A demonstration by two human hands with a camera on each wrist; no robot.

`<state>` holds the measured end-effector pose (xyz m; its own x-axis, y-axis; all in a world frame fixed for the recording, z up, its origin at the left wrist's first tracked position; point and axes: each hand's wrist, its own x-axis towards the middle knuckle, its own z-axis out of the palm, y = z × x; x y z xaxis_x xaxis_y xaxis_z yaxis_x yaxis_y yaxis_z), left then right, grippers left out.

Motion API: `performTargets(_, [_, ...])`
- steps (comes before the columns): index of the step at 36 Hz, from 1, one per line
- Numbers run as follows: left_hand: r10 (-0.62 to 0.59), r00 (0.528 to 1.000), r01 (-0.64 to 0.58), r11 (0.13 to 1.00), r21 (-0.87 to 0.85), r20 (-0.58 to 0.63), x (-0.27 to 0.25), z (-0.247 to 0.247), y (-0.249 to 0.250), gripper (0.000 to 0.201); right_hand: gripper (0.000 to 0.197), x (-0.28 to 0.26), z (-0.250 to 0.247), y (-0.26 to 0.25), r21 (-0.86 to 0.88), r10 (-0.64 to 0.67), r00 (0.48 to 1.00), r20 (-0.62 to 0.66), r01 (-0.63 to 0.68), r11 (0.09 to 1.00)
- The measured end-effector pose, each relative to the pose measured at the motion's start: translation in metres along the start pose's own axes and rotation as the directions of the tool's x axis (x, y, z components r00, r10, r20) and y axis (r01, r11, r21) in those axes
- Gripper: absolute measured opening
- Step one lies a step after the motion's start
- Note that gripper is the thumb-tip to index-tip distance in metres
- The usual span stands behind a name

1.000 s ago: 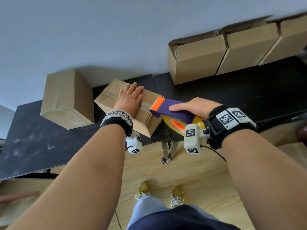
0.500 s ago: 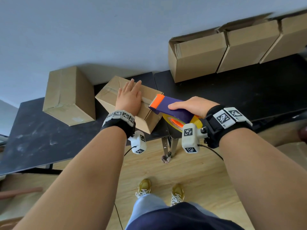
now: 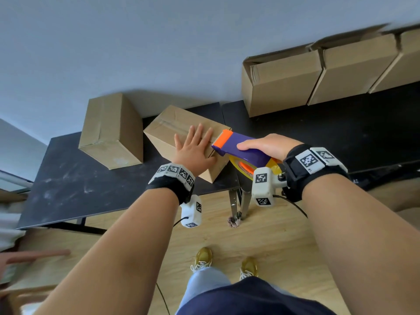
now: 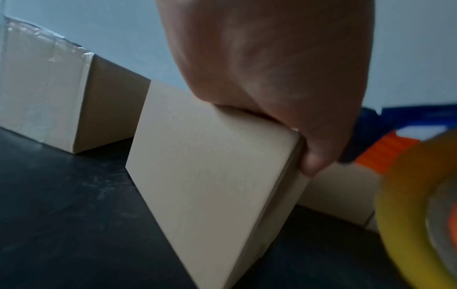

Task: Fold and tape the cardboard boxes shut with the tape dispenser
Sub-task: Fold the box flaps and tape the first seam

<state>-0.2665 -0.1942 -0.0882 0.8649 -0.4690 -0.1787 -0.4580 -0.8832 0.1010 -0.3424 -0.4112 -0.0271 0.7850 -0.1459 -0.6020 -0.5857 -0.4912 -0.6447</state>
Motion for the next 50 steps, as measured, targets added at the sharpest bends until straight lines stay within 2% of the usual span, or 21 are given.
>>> performTargets(7, [-0.007, 1.000, 0.009, 0.997, 0.077, -0.020, 0.000, 0.006, 0.002, 0.071, 0.062, 0.000, 0.000, 0.003, -0.008, -0.001, 1.000, 0.019, 0.001, 1.000])
performTargets(16, [-0.020, 0.999, 0.016, 0.993, 0.115, 0.034, 0.000, 0.005, 0.005, 0.068, 0.051, -0.007, -0.008, 0.010, -0.015, 0.000, 1.000, 0.028, 0.000, 1.000])
performTargets(26, [-0.026, 0.998, 0.019, 0.991, 0.135, 0.049, -0.001, 0.003, 0.006, 0.068, 0.038, -0.019, -0.015, 0.014, -0.043, 0.026, 0.994, 0.102, -0.021, 0.999])
performTargets(36, [-0.030, 0.998, 0.021, 0.989, 0.143, 0.062, 0.001, 0.003, 0.006, 0.069, 0.036, -0.027, -0.020, 0.020, -0.020, 0.070, 0.982, 0.177, -0.067, 0.998])
performTargets(43, [-0.027, 0.999, 0.023, 0.993, 0.116, 0.038, 0.001, 0.003, 0.006, 0.070, 0.039, -0.020, -0.011, 0.015, -0.152, 0.073, 0.994, 0.075, -0.061, 0.986])
performTargets(50, [-0.038, 0.999, 0.041, 0.997, 0.063, -0.038, -0.003, 0.005, 0.007, 0.076, 0.054, -0.007, 0.003, 0.017, -0.169, 0.100, 0.995, -0.009, -0.100, 0.980])
